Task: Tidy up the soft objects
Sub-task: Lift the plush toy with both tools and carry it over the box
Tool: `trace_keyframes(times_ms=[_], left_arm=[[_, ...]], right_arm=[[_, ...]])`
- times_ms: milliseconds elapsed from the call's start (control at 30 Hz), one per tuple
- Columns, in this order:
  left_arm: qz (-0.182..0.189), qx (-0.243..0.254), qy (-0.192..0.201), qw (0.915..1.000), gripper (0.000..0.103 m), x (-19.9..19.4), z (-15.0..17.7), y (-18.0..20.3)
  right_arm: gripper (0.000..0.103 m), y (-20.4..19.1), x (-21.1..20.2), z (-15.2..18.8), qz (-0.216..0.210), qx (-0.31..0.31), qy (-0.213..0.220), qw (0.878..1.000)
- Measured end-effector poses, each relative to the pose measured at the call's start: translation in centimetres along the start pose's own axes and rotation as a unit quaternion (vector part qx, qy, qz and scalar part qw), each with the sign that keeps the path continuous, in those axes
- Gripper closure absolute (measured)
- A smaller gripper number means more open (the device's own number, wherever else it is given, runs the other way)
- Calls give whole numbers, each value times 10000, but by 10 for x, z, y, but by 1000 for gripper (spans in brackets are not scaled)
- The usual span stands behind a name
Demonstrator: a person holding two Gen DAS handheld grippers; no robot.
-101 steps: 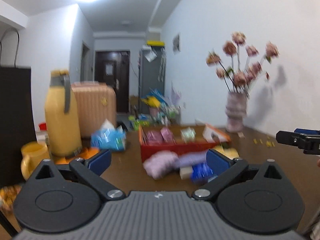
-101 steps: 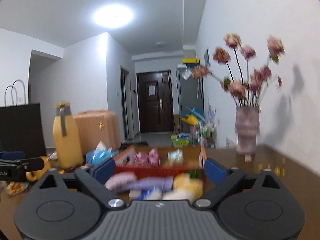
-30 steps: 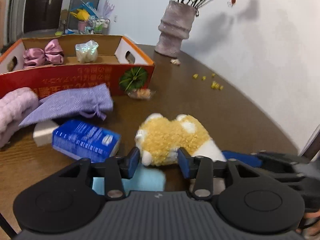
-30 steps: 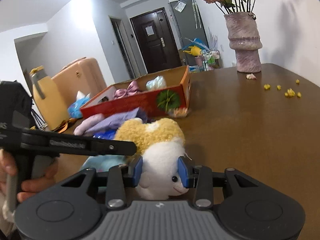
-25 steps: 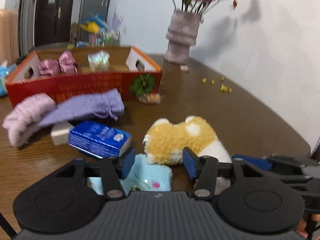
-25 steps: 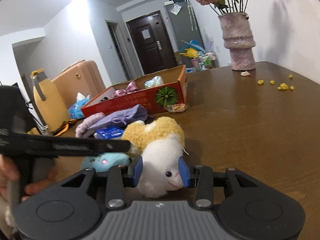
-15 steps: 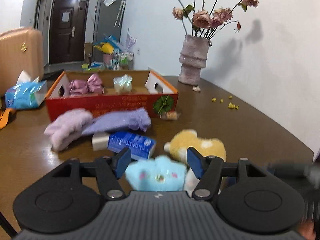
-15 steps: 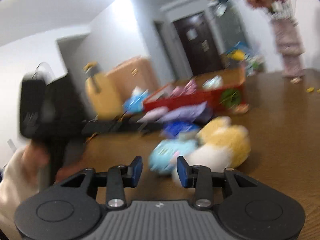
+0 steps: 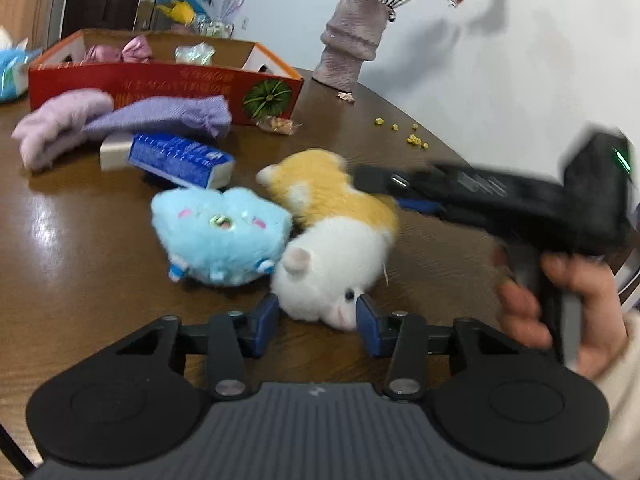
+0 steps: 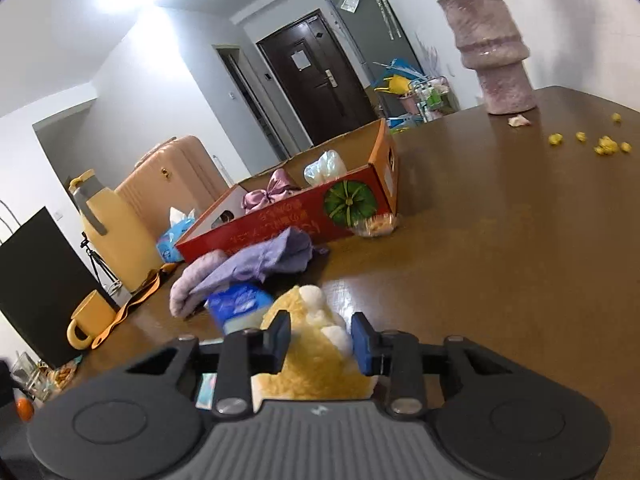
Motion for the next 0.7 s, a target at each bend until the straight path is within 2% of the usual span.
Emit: trace_keyframes(times_ms=[133, 233, 333, 367, 467, 533, 567, 600, 667, 700], left_arm=[[245, -490, 56, 9985, 64, -15, 7, -28], [263, -817, 162, 9962, 64, -29, 12, -46], [459, -787, 412, 9950, 60, -44, 10, -48], [518, -788, 490, 9943, 54, -47, 7, -47], [402, -751, 542, 9949, 49, -42, 0, -45], [170, -721, 395, 9965, 51, -31, 0, -44], [265, -749, 370, 9962, 51, -30, 2, -44], [343, -823, 327, 9955, 51, -28, 3, -45], [521, -918, 290, 9940, 61, -27, 5, -45], [547, -954, 265, 9936, 61, -26, 4, -46]], right_arm=[[71, -22, -28, 31, 201, 124, 70, 9997], [68, -44, -35, 43, 145, -184, -21, 9997], [67, -50, -32, 46, 25, -235, -109, 9997], [66, -50, -31, 44, 19, -195, -115, 9997], [63, -49, -28, 40, 26, -104, -109, 9999], [54, -48, -26, 41, 21, 29, -158, 9999], [52, -48, -25, 42, 8, 59, -198, 9998], [52, -47, -23, 45, 25, 37, -221, 9997], [55, -46, -21, 49, 98, 29, -232, 9997], [56, -46, -23, 50, 83, 62, -206, 9997]])
Point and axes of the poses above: each gripper's, at about its wrist camera, not at the fingertips, and x roughly the way its jaws point, y to its right, z to its underside, the point moved 5 cm from there along x, roughly the way its jaws point, and after that the axes turned 4 degrees about -z, right-handed, at the moved point
